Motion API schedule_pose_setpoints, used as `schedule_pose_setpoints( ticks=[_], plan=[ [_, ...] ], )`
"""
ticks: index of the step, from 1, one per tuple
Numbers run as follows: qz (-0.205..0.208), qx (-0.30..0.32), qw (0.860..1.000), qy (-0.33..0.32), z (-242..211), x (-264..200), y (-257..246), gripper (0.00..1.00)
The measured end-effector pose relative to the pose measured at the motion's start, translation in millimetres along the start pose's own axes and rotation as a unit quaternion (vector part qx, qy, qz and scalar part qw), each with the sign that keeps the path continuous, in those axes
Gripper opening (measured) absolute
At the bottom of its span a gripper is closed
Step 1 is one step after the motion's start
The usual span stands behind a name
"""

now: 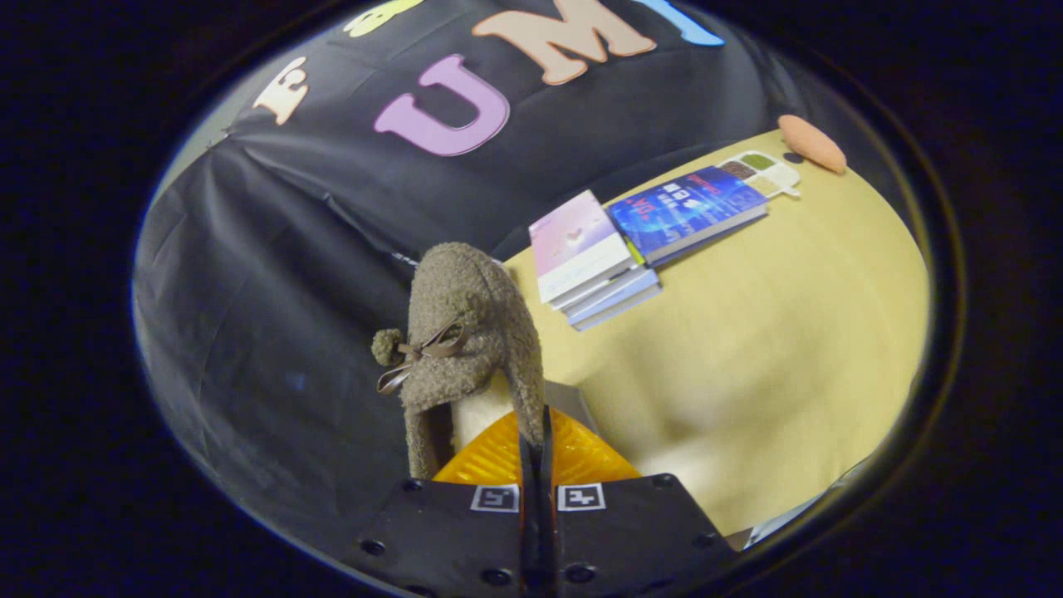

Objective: Open the storage box then place both shoes into the box .Put the left shoe in first, then the right shoe, with the right side of both shoes facing outward in a uniform manner.

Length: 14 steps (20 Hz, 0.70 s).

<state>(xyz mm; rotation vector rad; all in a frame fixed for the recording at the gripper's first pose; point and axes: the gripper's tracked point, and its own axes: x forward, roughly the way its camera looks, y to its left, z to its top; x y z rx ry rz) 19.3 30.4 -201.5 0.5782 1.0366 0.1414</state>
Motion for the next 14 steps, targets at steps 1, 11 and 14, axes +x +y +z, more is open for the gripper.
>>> schedule_pose_setpoints(
  ticks=[1,11,14],
  plan=[
    [0.006,-0.008,1.0,0.007,-7,2,12,0.03],
    [-0.011,-0.069,0.994,0.081,-93,32,34,0.04],
    [-0.036,-0.082,0.992,0.089,-107,38,25,0.04]
  ],
)
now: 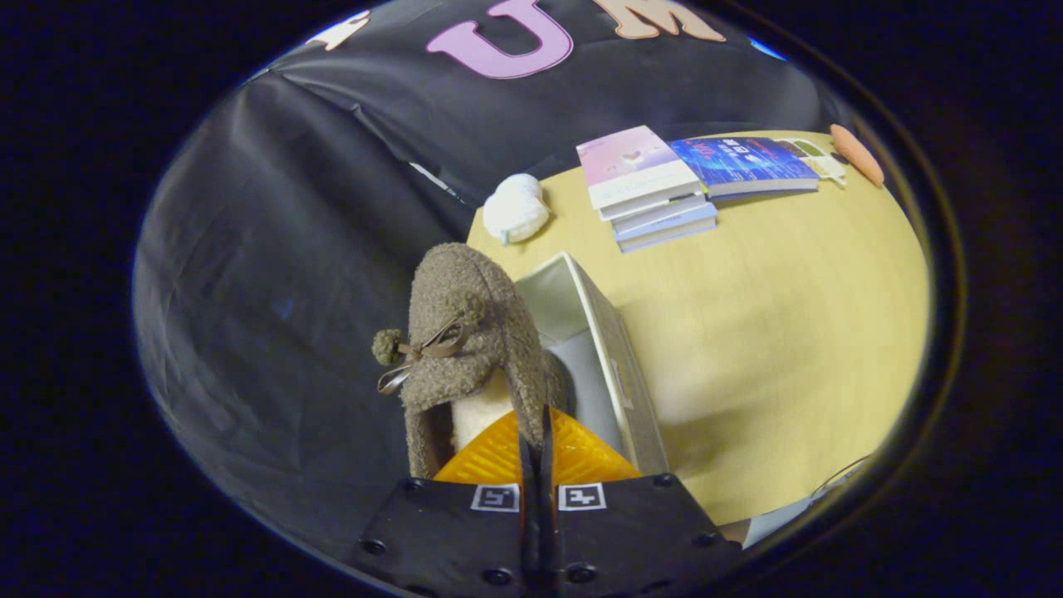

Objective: Open the storage box then place both shoes into the box .Put the left shoe in first, then the right shoe, with the right side of both shoes facing outward in a uniform manner.

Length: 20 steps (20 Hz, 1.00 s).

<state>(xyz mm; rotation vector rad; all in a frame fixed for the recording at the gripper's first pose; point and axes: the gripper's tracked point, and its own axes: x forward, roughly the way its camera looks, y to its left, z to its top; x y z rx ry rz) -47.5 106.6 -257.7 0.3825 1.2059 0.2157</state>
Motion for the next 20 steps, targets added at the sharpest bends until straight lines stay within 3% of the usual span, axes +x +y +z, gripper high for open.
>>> schedule_pose_setpoints(
  ticks=[7,18,20],
  plan=[
    [-0.083,-0.018,0.996,0.019,-19,25,-27,0.04],
    [-0.116,-0.008,0.993,0.024,-21,40,-27,0.04],
    [-0.118,-0.009,0.993,0.024,-22,40,-27,0.09]
  ],
)
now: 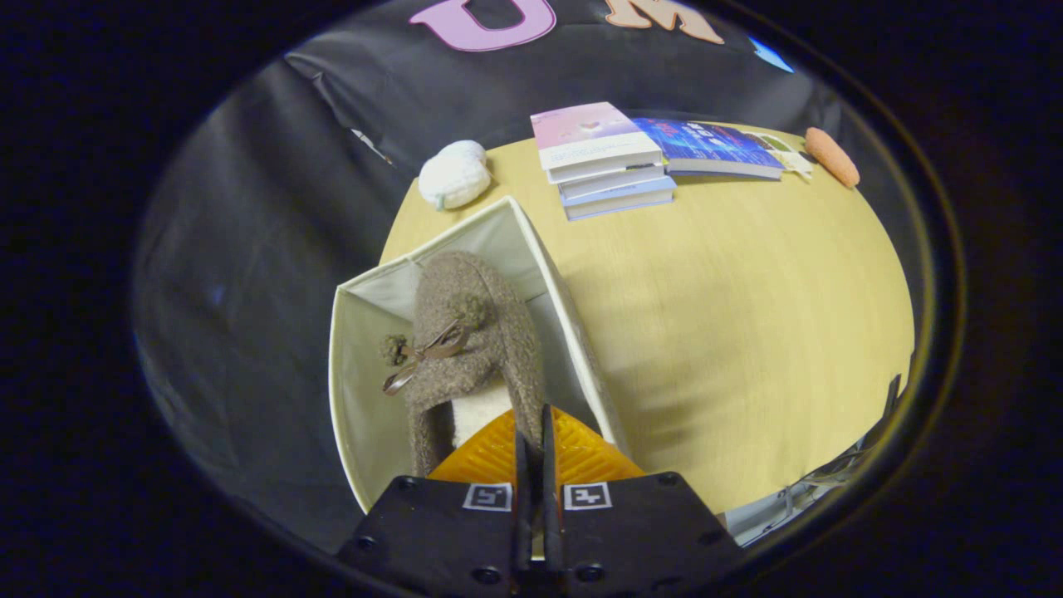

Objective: Open the storage box then place both shoes into the box .Put the left shoe in first, then the right shoe, with the right side of both shoes facing outward in a uniform manner.

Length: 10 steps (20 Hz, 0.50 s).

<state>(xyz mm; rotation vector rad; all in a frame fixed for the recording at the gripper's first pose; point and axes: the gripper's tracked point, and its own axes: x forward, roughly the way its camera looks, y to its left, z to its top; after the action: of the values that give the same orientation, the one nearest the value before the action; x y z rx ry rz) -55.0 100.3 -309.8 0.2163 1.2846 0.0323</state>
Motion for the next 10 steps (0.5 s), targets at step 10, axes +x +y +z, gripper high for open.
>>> schedule_pose_setpoints(
  ticks=[10],
  plan=[
    [0.002,0.0,1.0,-0.015,6.1,-0.2,1.9,0.18]
  ],
)
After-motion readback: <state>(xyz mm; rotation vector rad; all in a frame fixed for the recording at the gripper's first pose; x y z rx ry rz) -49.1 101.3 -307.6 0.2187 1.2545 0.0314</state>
